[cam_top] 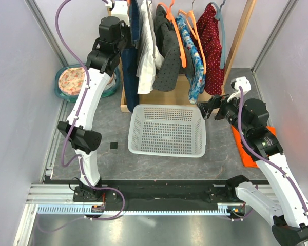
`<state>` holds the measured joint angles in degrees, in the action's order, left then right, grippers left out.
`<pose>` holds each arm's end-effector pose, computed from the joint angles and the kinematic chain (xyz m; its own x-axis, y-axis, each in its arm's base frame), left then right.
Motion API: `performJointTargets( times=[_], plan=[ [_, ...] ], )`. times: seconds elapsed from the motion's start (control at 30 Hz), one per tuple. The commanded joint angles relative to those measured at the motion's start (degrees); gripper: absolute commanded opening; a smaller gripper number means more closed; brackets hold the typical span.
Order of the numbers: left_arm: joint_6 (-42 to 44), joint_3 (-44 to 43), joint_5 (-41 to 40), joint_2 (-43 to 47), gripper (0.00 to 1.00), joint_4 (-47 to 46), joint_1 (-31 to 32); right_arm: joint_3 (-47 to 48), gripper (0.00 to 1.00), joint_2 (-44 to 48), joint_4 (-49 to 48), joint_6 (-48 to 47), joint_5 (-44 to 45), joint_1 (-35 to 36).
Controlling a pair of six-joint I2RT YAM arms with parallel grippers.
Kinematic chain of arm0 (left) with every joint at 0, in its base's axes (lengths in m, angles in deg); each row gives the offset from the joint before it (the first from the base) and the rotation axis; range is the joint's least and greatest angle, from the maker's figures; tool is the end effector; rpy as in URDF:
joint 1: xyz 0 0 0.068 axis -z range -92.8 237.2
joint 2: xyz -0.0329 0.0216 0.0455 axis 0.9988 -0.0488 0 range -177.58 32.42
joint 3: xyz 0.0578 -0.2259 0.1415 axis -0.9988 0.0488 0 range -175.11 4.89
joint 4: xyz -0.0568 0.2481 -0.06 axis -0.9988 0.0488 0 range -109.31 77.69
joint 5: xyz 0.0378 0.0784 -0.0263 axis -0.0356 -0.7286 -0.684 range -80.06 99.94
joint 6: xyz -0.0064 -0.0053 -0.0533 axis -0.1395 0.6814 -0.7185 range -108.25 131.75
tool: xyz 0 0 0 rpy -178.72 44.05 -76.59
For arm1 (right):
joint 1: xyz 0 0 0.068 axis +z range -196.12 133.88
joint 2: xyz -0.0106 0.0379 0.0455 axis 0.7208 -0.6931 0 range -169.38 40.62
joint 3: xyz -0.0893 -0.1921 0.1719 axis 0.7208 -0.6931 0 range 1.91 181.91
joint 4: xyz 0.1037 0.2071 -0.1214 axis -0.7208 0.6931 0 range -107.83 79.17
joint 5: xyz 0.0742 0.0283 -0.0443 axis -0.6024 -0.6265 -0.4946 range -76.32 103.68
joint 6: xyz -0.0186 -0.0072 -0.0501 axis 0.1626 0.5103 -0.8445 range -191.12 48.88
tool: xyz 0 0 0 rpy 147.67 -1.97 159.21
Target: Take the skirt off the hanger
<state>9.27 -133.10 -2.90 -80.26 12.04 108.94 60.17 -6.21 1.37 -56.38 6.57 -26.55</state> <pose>0.3983 -0.1502 0.5046 -0.1045 -0.0038 -0.9945 0.1515 0.9883 -0.0197 0.1644 0.0632 0.3987 -0.2371 0.1836 -0.9540 -0.4008 0.8760 0.2682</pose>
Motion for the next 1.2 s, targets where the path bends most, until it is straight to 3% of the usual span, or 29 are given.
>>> performJointTargets(
  times=[0.0,0.13,0.37,0.47,0.73,0.93,1.17],
  plan=[
    [2.31,-1.75,-0.43,-0.17,0.16,-0.94,-0.47,1.68,0.96,0.16,-2.32,-0.42,0.87,0.2],
    [2.39,-2.63,-1.22,0.53,0.02,-1.73,-0.55,1.24,0.96,0.16,-3.03,0.11,0.52,0.2],
    [4.77,-10.88,0.35,1.76,0.02,-3.84,-0.47,0.1,0.94,0.42,-3.82,0.73,0.35,0.12],
    [4.24,-11.51,3.07,6.23,0.02,-6.47,-0.38,0.19,0.93,0.77,-3.64,0.46,0.43,0.2],
    [2.92,-2.02,9.67,18.02,0.02,-3.07,-0.29,0.27,0.93,0.86,-3.73,0.9,0.0,0.2],
    [7.74,7.37,18.98,27.68,0.02,9.76,-0.38,3.7,0.98,-0.01,-2.94,0.9,-0.53,0.2],
    [17.59,20.12,35.68,45.52,0.02,24.62,-0.29,16.25,0.98,-6.86,-6.8,7.12,-7.2,0.2]
  ],
)
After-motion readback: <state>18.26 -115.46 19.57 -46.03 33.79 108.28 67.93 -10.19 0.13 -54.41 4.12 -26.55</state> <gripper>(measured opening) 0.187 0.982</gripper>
